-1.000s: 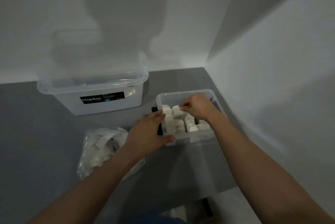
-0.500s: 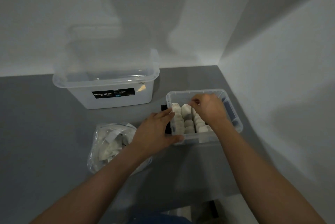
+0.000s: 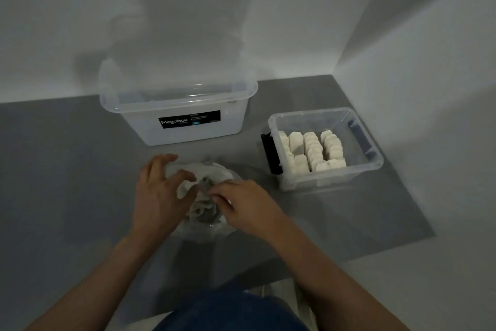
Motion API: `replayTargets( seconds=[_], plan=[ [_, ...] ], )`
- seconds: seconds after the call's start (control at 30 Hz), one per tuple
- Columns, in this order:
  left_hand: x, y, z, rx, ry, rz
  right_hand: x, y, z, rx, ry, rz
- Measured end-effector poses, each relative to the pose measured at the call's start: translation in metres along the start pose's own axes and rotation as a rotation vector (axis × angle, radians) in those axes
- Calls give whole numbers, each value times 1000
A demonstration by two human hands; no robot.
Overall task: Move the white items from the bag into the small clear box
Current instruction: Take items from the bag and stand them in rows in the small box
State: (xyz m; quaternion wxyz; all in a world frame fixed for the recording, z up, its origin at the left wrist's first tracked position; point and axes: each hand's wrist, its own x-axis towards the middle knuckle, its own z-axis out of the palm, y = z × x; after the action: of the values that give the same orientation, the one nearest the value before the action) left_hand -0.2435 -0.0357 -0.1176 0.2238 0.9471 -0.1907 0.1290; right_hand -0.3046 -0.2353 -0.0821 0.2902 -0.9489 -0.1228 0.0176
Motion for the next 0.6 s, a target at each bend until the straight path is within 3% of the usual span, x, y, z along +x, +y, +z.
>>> replayTargets(
  seconds=[0.1, 0.23, 0.6],
  plan=[
    [-6, -24, 4, 108, -182, 12, 6, -1, 24, -326, -232, 132],
    [0, -31, 4, 74, -486, -83, 4, 5, 29, -463, -188, 296],
    [5, -11, 3, -229, -389, 125, -16, -12, 20, -603, -2, 492]
  ],
)
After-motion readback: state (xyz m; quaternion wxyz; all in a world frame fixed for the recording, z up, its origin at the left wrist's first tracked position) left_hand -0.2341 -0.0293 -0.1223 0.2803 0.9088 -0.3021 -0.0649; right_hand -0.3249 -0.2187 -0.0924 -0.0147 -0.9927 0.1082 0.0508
